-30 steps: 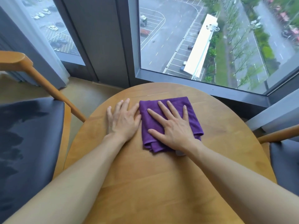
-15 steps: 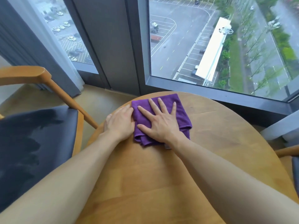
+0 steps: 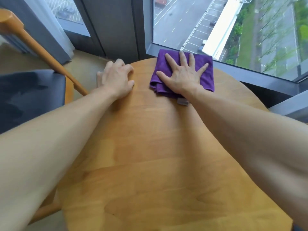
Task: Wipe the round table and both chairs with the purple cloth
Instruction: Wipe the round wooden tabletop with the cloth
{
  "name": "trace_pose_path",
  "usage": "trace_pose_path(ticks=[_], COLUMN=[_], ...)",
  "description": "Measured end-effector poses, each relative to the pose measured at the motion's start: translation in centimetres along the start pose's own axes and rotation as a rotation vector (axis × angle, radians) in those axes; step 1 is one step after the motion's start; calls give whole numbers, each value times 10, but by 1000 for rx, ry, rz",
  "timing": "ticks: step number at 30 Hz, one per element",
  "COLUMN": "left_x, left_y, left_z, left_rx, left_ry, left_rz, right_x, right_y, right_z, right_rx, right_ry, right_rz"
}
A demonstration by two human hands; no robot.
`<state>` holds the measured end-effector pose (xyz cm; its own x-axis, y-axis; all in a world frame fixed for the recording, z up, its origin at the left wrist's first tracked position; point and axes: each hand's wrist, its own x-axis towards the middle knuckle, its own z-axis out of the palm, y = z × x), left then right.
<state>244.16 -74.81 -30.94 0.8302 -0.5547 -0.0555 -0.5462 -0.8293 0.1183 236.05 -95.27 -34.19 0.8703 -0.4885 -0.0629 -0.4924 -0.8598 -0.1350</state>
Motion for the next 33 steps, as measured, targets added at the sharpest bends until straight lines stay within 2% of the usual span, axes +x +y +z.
trace_pose_path(ticks=[8,12,17,20,22,26,29,33], left_x=[4,-5,-10,-10,-9,-4,-10,-32], left_y=[-2,5,16,19,14,-9,-26,-50], left_z=[10,14,18,17,13,-4,-18,-26], left_rx=[-22,-26,117,116,62,-175,-342,-338], left_ry=[109,155,133,109,78,-63,33,70], left_rz=[34,24,-19,-42,-53,-64,-117,-108], right_x=[-8,-14,-2,-3,-7,-16,-37,-85], right_y=[-51,-48,4,45,45,-15,-81,-153], right_z=[11,11,2,-5,-6,1,12,25], right_rx=[-34,-31,-38,-46,-48,-22,-20,-23], right_ry=[25,31,21,0,-14,-20,-14,-13], right_rz=[-230,-290,-149,-2,32,-64,-237,-425])
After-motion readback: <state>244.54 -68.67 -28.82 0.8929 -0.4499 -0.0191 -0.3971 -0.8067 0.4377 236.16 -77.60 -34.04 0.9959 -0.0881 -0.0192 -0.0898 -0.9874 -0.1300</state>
